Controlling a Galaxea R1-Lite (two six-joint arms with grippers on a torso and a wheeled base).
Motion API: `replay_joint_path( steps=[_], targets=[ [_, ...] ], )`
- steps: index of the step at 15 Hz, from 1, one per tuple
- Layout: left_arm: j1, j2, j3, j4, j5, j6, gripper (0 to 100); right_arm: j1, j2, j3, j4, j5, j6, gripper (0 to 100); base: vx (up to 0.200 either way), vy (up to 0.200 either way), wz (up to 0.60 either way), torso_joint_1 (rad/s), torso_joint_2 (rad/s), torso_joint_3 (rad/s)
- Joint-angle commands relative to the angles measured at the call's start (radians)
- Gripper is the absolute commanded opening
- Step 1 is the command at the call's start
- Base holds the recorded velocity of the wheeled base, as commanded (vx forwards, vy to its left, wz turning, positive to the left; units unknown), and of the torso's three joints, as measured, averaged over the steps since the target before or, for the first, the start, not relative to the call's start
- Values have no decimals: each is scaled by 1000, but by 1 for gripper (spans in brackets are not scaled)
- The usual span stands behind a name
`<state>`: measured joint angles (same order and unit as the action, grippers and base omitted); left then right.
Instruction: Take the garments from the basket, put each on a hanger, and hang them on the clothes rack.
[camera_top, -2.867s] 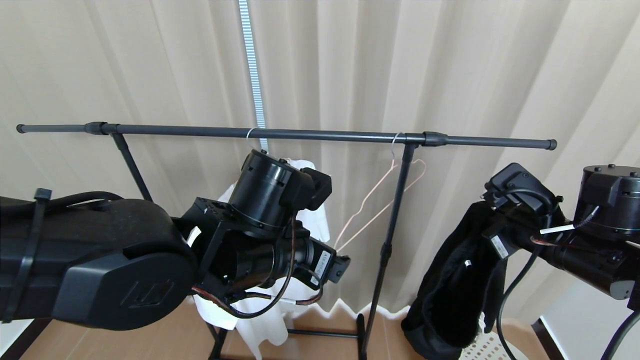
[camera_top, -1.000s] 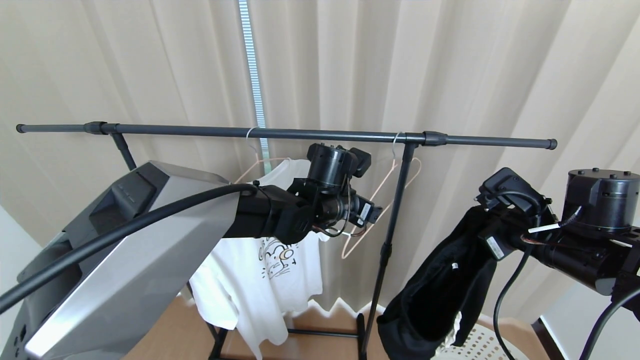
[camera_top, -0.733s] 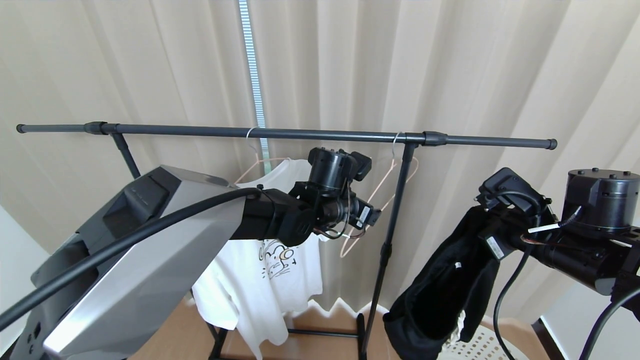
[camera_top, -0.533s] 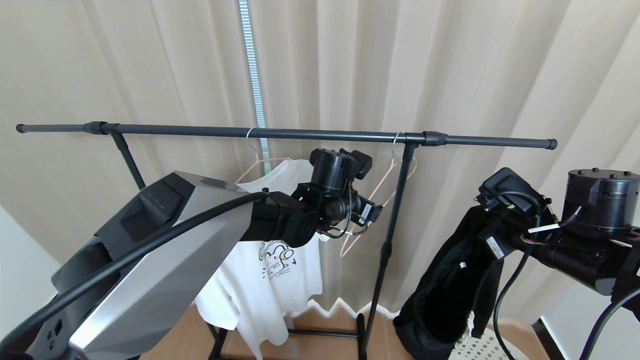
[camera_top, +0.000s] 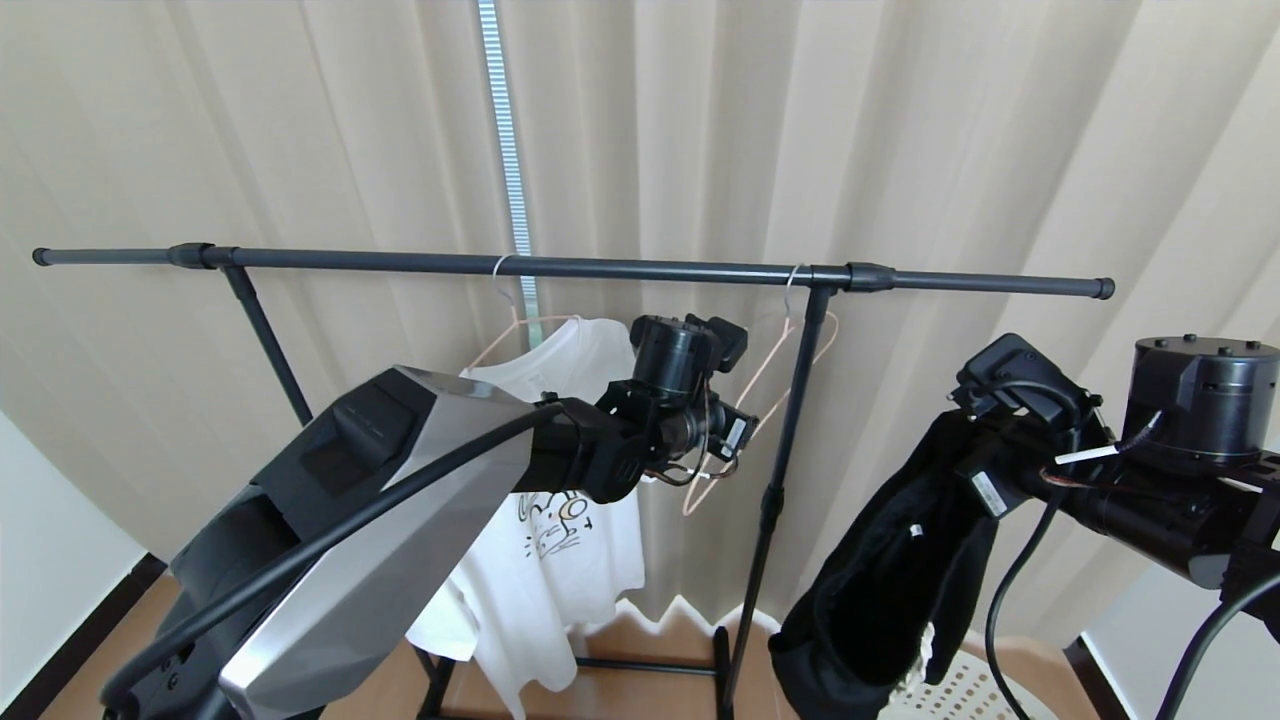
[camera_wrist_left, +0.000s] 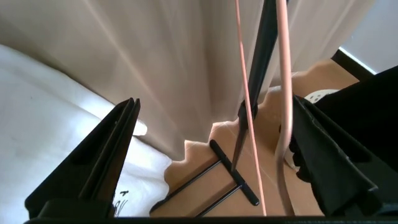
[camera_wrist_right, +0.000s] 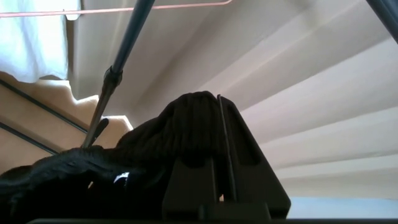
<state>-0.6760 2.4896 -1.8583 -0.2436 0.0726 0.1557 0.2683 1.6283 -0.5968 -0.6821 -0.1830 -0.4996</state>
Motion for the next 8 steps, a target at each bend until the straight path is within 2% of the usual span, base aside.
replay_joint_path(
  steps=[1,8],
  targets=[
    [-1,2,4,0,1,-1,0,0,2,2,0,0,-1,0,0,0,0,0,0,0],
    [22,-12,-1,-2,10,-7,0,0,2,0,0,0,-1,0,0,0,0,0,0,0]
  ],
)
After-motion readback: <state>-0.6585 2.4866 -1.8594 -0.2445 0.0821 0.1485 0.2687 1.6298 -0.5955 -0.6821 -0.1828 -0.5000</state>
